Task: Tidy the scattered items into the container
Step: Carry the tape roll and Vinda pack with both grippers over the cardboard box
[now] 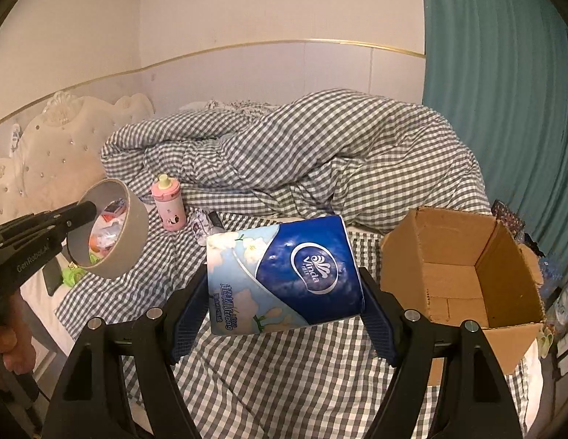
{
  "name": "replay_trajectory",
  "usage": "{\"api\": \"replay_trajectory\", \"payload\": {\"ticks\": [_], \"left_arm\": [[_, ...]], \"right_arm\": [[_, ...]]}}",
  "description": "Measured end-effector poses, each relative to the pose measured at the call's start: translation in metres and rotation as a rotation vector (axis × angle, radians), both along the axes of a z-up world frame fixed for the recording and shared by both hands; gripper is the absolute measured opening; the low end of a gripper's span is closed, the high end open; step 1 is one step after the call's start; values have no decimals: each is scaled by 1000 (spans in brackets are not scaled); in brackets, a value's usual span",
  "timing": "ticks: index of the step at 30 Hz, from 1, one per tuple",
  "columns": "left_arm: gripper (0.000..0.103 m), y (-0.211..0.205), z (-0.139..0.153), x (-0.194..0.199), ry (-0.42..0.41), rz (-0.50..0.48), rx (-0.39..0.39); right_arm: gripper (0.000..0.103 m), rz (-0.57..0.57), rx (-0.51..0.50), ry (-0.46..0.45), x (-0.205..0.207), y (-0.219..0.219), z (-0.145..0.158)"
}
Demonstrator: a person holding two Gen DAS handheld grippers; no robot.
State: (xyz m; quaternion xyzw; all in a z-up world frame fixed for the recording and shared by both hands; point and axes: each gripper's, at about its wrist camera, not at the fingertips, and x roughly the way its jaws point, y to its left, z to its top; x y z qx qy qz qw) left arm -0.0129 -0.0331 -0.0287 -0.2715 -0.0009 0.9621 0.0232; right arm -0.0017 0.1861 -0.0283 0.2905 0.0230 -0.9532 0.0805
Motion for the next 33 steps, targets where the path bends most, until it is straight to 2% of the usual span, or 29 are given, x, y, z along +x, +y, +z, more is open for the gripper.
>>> {"api": "replay_trajectory", "payload": {"ticks": [12,23,33], "left_arm": [[6,34,12,5,23,-61,-4],[6,87,29,3,60,-162,4],[6,134,33,-9,55,-246,17]], "right_arm": [[75,-70,-10,46,15,36,18],[75,-167,1,83,32,85,34],[75,-273,8,79,37,132,38]]}}
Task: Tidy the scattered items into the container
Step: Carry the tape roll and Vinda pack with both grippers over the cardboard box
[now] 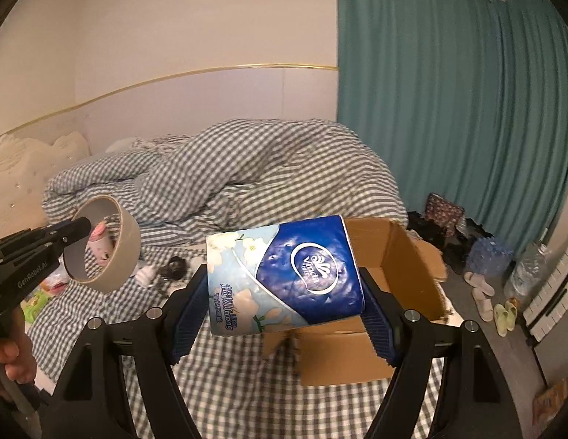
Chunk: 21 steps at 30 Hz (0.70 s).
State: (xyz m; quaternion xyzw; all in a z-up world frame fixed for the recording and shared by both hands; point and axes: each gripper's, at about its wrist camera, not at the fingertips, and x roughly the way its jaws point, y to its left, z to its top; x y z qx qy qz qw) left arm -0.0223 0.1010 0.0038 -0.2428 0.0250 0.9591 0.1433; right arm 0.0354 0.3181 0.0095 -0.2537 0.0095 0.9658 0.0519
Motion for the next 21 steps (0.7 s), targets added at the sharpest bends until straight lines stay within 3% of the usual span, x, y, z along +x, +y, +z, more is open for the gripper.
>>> {"api": "replay_trajectory", "payload": {"ticks": [21], "left_arm": [[6,104,-10,-35,-34,-160,-21]], "right_arm": [[75,-153,-13,-32,-6,97,-5]]}}
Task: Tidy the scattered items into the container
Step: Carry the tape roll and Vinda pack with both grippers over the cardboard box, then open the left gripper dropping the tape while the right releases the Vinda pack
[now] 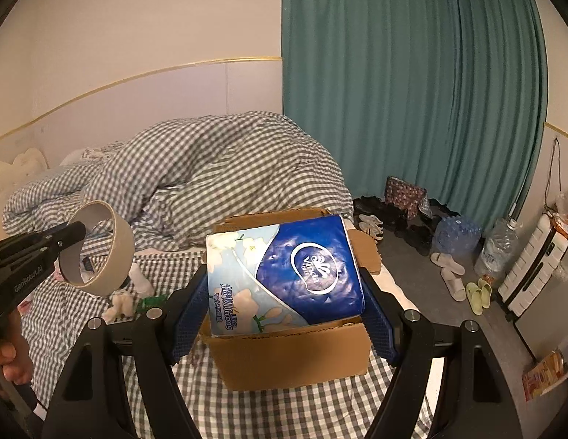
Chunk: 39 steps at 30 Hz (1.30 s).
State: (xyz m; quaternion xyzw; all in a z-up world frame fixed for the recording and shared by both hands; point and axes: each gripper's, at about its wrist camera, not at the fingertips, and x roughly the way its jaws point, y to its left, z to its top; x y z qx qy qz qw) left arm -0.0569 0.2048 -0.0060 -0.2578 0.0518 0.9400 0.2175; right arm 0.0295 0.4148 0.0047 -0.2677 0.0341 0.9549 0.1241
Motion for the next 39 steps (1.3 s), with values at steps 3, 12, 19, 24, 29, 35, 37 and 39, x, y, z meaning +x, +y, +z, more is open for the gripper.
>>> {"api": "replay_trajectory", "payload": {"ticks": [3,12,19,24,29,35,37,39], "left_arm": [[6,11,-4,-7,-11,-15,-10],[6,48,-25,-30,-52,-47,-42],[6,77,-46,-51,-87,-65,-71],[6,98,-63,-68,-112,-82,-100],[6,118,-86,-82,-146,-100,-128],[6,136,-107,-91,-173,-123,-153],[6,140,-112,-92,-179,-129,-161],[6,142,-115,-94,-183,-133,-168]], "right_arm": [[75,-4,-5,-11,-7,9,-4],[75,-6,-25,-67,-34,33,-28],[75,-5,-41,-118,-58,52,-54],[75,-4,-54,-149,-75,63,-73],[75,-7,-65,-176,-89,71,-89],[75,-9,-77,-195,-99,76,-103],[75,-8,-79,-199,-100,76,-106],[75,-8,-81,-204,-102,77,-108]]}}
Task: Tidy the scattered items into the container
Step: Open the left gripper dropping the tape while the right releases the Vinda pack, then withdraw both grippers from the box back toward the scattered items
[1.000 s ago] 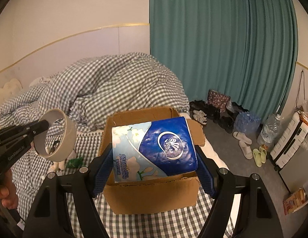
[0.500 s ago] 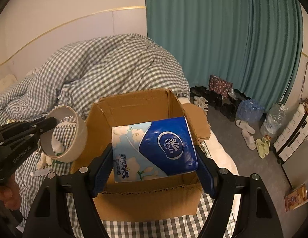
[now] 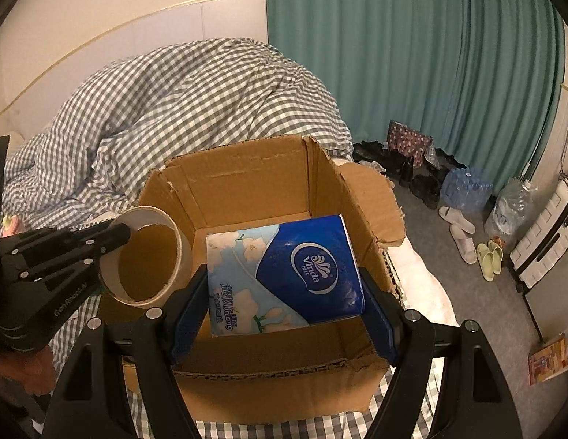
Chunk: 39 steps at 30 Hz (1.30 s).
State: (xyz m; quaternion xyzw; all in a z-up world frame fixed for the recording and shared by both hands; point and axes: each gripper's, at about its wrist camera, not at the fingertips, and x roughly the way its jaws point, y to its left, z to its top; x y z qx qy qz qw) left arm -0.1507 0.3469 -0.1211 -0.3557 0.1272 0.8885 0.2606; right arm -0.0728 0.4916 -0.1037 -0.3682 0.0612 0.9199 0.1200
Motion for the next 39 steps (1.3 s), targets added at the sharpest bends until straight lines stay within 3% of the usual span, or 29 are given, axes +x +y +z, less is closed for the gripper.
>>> {"api": "replay_trajectory", "payload": {"ticks": [5,8,11,13,15,27,33,39], "left_arm": [[9,2,-6,-2,-4,-4,-13],[16,4,-8,-2,-6,-7,-18],[34,3,-8,0,-3,-2,-17],[65,2,-4,3,19,2,-8],[74,0,1,5,43,9,-3],[81,-21,24,12,81,47,12],[94,-43,40,22,103,74,39],[94,-73,60,33,138,93,67]], "right_arm": [[76,-2,3,-12,-1,1,-4],[76,-4,1,-19,-2,1,-6],[76,-7,0,-18,-1,1,-6],[76,-8,0,-17,-1,1,-6],[76,-10,1,-14,0,1,-6],[82,-10,9,16,12,-11,10],[83,4,24,49,19,-28,30],[90,26,48,90,30,-53,52]]}}
